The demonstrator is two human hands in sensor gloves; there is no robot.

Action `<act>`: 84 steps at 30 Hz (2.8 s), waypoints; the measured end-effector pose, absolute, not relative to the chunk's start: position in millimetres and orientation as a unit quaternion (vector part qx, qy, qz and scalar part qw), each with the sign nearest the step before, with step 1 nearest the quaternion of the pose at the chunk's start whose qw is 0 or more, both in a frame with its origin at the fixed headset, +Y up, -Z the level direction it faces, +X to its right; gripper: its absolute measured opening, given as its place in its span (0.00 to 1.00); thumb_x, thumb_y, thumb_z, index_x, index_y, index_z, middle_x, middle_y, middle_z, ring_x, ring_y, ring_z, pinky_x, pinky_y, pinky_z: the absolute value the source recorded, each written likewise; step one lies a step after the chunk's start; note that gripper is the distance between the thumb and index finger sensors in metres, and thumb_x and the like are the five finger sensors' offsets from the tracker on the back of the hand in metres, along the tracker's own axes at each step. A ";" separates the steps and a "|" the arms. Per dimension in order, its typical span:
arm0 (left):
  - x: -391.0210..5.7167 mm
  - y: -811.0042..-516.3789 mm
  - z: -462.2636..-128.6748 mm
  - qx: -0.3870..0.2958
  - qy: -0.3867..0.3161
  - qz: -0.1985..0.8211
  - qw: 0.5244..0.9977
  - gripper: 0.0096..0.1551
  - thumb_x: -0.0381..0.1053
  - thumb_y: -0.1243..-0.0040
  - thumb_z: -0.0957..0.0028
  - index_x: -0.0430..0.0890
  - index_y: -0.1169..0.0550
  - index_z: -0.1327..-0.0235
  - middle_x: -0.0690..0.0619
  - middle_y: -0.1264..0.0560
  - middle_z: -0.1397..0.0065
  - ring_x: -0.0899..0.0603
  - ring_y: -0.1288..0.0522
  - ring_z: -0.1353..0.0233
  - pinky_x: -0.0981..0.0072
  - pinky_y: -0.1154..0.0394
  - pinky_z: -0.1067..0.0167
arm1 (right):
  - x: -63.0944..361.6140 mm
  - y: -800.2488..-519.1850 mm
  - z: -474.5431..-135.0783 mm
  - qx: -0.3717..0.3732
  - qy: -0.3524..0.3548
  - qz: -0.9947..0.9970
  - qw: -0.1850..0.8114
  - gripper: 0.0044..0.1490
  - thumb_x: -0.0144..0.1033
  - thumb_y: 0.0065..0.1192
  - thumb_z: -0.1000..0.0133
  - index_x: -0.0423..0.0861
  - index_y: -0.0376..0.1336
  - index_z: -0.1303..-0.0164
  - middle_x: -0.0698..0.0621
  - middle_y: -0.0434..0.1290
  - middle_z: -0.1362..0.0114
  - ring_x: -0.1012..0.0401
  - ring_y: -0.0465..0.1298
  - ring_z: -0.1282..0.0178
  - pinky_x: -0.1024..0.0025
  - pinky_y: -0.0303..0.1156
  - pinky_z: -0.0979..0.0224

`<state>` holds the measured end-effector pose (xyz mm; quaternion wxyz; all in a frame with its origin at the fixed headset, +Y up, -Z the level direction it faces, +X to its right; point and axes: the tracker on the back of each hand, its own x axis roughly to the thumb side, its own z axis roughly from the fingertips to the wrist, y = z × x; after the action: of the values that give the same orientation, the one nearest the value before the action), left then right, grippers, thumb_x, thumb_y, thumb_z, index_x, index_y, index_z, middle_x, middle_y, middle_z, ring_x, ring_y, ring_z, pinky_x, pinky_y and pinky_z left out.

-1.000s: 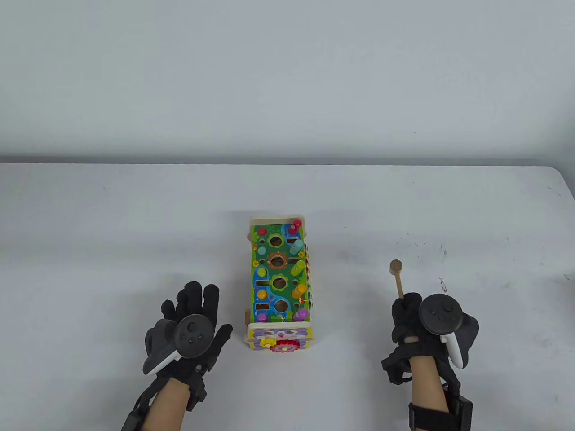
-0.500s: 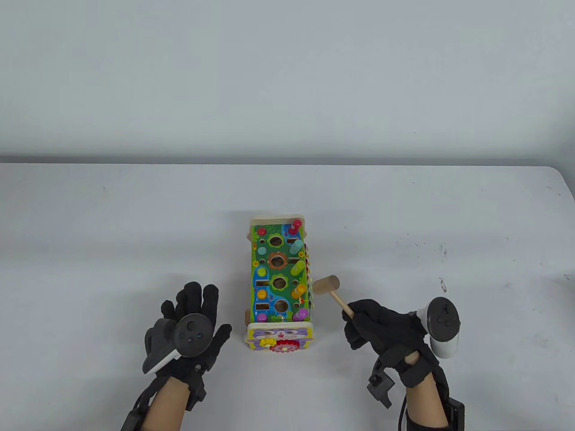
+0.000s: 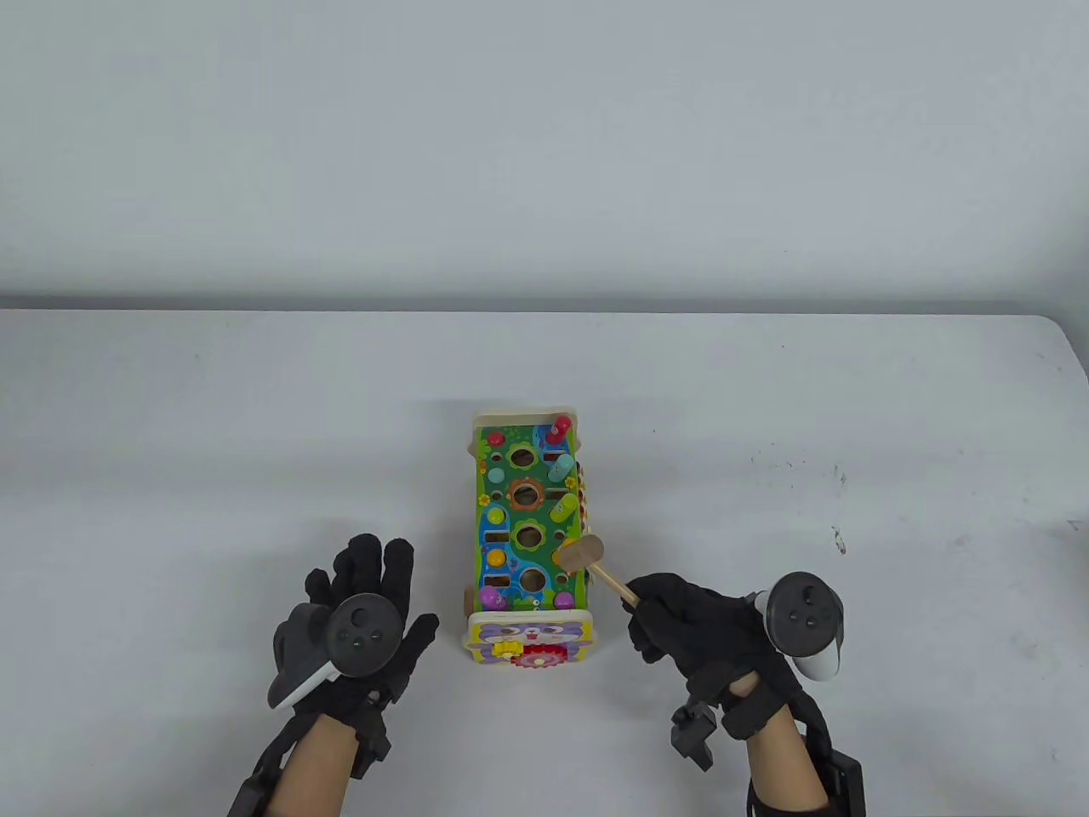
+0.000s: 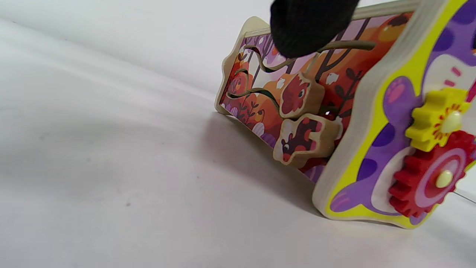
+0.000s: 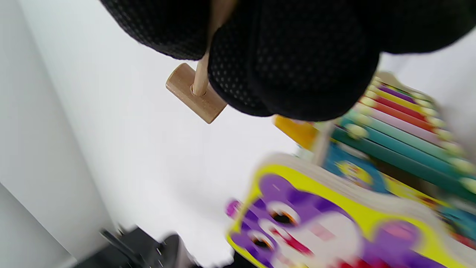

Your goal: Whack-a-mole

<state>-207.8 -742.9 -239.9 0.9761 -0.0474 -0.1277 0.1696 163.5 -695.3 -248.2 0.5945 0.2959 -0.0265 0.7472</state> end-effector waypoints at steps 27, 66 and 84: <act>-208.7 -743.6 -240.8 -0.046 -0.134 0.182 0.973 0.52 0.56 0.50 0.39 0.40 0.65 0.21 0.25 0.67 0.21 0.14 0.61 0.20 0.14 0.66 0.36 | 145.8 -708.8 -272.4 0.209 -0.103 0.779 0.582 0.28 0.33 0.53 0.38 0.26 0.66 0.40 0.41 0.78 0.55 0.50 0.80 0.66 0.49 0.72 0.57; -205.9 -743.4 -241.2 -0.051 -0.148 0.207 0.966 0.52 0.56 0.50 0.39 0.40 0.64 0.20 0.25 0.67 0.21 0.14 0.60 0.20 0.14 0.66 0.37 | 128.1 -682.0 -326.3 0.069 -0.085 0.817 0.567 0.28 0.38 0.48 0.36 0.33 0.64 0.34 0.46 0.76 0.50 0.54 0.79 0.61 0.52 0.72 0.51; -205.7 -742.3 -239.3 -0.038 -0.154 0.219 0.963 0.51 0.56 0.50 0.39 0.40 0.63 0.20 0.24 0.66 0.20 0.14 0.58 0.20 0.14 0.64 0.36 | 138.2 -674.5 -315.6 0.101 -0.037 0.826 0.553 0.28 0.34 0.52 0.38 0.27 0.67 0.38 0.41 0.78 0.54 0.50 0.79 0.65 0.49 0.72 0.56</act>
<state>-205.7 -742.3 -239.3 0.9629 -0.0380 -0.1537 0.2186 138.2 -674.5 -315.6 0.5534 0.1007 -0.0370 0.8260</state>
